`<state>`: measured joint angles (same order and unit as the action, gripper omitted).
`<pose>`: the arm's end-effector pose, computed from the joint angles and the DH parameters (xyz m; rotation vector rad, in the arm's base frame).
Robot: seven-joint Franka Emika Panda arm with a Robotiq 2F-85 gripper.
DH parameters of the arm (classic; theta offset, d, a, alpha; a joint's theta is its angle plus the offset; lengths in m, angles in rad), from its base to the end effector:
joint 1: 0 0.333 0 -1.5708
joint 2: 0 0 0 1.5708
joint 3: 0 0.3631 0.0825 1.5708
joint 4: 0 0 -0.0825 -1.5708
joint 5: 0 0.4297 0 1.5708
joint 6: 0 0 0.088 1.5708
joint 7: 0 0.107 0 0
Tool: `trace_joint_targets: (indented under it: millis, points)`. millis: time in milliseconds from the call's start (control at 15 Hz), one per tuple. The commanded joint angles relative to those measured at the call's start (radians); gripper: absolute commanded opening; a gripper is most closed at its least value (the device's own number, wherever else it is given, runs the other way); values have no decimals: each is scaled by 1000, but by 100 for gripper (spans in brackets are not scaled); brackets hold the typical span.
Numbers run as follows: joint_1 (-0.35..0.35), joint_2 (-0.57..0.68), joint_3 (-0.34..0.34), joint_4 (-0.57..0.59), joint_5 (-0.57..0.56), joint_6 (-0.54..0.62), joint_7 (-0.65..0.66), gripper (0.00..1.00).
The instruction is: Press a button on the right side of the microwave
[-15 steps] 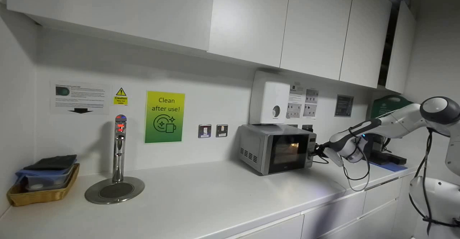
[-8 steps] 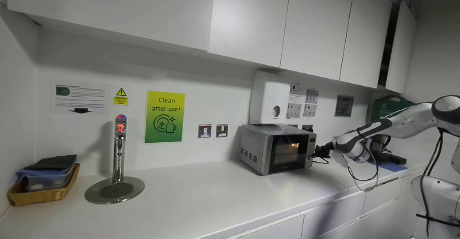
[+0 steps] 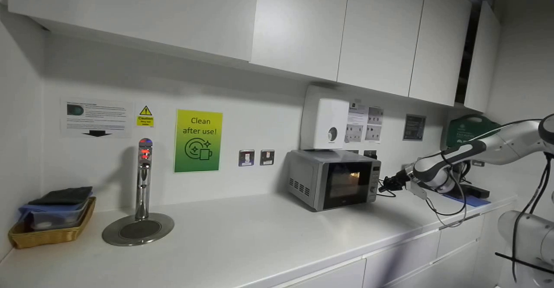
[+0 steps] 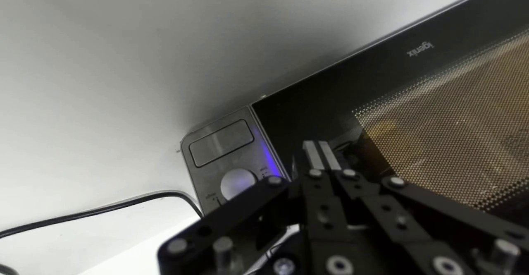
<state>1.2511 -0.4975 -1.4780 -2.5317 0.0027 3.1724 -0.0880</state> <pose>0.5115 -0.1366 0.3783 -2.5587 0.4003 -1.0151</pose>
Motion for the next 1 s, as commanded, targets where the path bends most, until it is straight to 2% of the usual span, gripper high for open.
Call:
trace_joint_targets:
  millis: [0, 600, 933]
  points:
    - [-122, -12, 124, -38, -26, -51, -60, 0]
    - [-314, 2, 325, -68, -79, -125, -231, 0]
    - [-482, 79, 509, -59, -56, -195, -206, 0]
